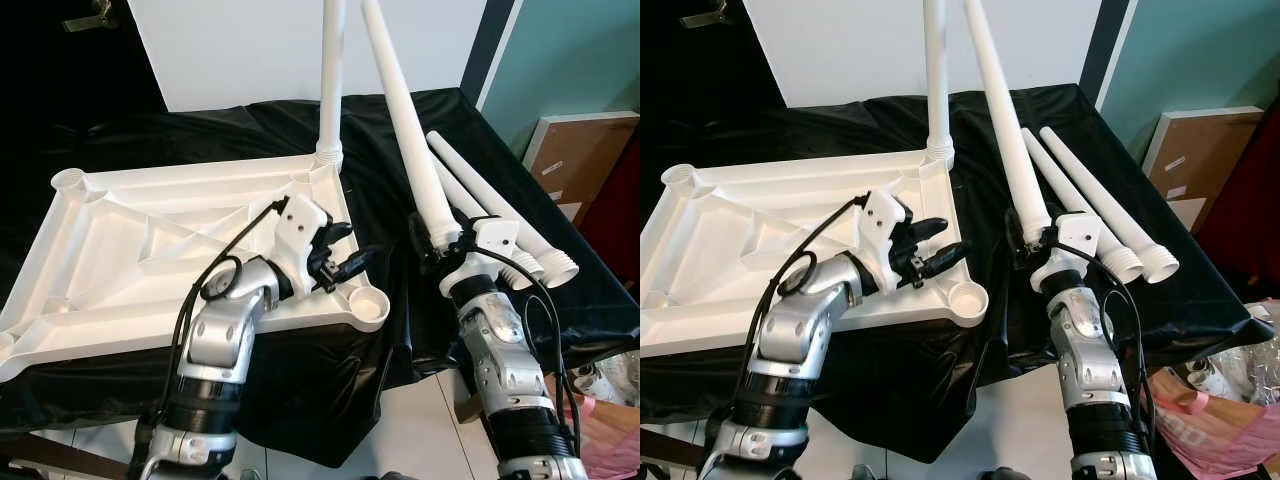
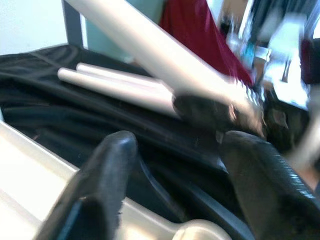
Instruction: Building children table
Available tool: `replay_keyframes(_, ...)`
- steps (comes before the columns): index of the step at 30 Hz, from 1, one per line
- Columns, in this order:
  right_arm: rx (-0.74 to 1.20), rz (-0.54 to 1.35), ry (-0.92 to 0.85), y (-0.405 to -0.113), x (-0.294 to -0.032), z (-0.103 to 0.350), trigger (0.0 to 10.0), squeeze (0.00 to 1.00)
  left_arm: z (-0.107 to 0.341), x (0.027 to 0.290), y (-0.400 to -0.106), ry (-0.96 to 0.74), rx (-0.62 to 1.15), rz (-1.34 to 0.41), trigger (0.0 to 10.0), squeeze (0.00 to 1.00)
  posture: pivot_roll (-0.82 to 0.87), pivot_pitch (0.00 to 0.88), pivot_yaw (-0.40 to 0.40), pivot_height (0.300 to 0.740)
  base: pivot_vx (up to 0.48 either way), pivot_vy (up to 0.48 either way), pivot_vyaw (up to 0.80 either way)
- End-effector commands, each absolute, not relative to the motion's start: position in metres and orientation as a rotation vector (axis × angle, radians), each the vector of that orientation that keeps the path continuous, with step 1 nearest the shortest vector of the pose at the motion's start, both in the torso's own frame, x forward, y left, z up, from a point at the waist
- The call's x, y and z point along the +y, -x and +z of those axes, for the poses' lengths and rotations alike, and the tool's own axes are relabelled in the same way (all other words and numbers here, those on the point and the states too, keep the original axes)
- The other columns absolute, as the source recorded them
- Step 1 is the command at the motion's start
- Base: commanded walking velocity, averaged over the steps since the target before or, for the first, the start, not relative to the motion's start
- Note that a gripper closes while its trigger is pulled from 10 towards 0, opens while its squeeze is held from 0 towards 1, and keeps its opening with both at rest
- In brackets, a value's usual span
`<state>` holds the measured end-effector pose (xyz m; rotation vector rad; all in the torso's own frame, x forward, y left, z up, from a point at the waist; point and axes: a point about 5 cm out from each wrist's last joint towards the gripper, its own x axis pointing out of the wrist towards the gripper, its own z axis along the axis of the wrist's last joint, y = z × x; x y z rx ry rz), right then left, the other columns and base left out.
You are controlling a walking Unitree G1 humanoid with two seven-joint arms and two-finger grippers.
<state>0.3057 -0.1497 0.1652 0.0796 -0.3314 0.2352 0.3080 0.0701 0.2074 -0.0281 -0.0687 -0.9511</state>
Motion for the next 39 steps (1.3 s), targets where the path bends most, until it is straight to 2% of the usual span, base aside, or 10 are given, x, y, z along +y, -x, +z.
replay_keyframes(1,-0.371,0.279,-0.076,-0.301,-0.142,0.170,10.0,0.00,0.210,0.076,-0.315,0.145,-0.061,-0.864,10.0,1.00,-0.03,0.066,-0.005,0.740,0.000,0.000,0.00)
replay_keyframes(2,-0.376,0.294,-0.072,-0.300,-0.139,0.169,10.0,0.00,0.214,0.077,-0.315,0.206,-0.073,-0.887,10.0,1.00,-0.03,0.066,-0.005,0.740,0.000,0.000,0.00)
replay_keyframes(6,-0.372,0.327,-0.073,-0.297,-0.134,0.168,10.0,0.00,0.220,0.077,-0.315,0.260,-0.084,-0.950,10.0,1.00,-0.03,0.065,-0.007,0.740,0.000,0.000,0.00)
replay_keyframes(9,-0.371,0.365,-0.077,-0.295,-0.128,0.166,10.0,0.00,0.222,0.075,-0.322,0.324,-0.034,-0.984,10.0,1.00,-0.03,0.059,-0.004,0.740,0.000,0.000,0.00)
replay_keyframes(10,-0.374,0.368,-0.075,-0.295,-0.128,0.166,10.0,0.00,0.221,0.074,-0.323,0.320,-0.018,-1.001,10.0,0.00,-0.03,0.058,-0.002,0.740,0.000,0.000,0.00)
replay_keyframes(18,-0.412,0.329,-0.069,-0.297,-0.130,0.172,10.0,0.00,0.217,0.070,-0.325,0.278,0.011,-1.015,10.0,0.00,-0.04,0.055,0.008,0.740,0.000,0.000,0.00)
replay_keyframes(23,-0.615,0.262,-0.075,-0.301,-0.134,0.221,10.0,0.00,0.233,0.066,-0.322,0.367,-0.021,-1.090,10.0,0.00,-0.05,0.056,0.026,0.740,0.000,0.000,0.00)
replay_keyframes(27,-0.681,0.308,-0.066,-0.300,-0.128,0.240,10.0,0.00,0.248,0.073,-0.323,0.417,-0.078,-1.105,10.0,0.00,-0.04,0.049,0.026,0.740,0.000,0.000,0.00)
replay_keyframes(35,-0.653,0.382,-0.042,-0.301,-0.120,0.234,10.0,0.00,0.259,0.083,-0.323,0.479,-0.141,-1.112,10.0,0.00,-0.04,0.047,0.019,0.740,0.000,0.000,0.00)
replay_keyframes(39,-0.559,0.465,-0.016,-0.299,-0.112,0.212,10.0,0.00,0.266,0.087,-0.320,0.512,-0.179,-1.151,10.0,0.00,-0.03,0.050,0.000,0.740,0.000,0.000,0.00)
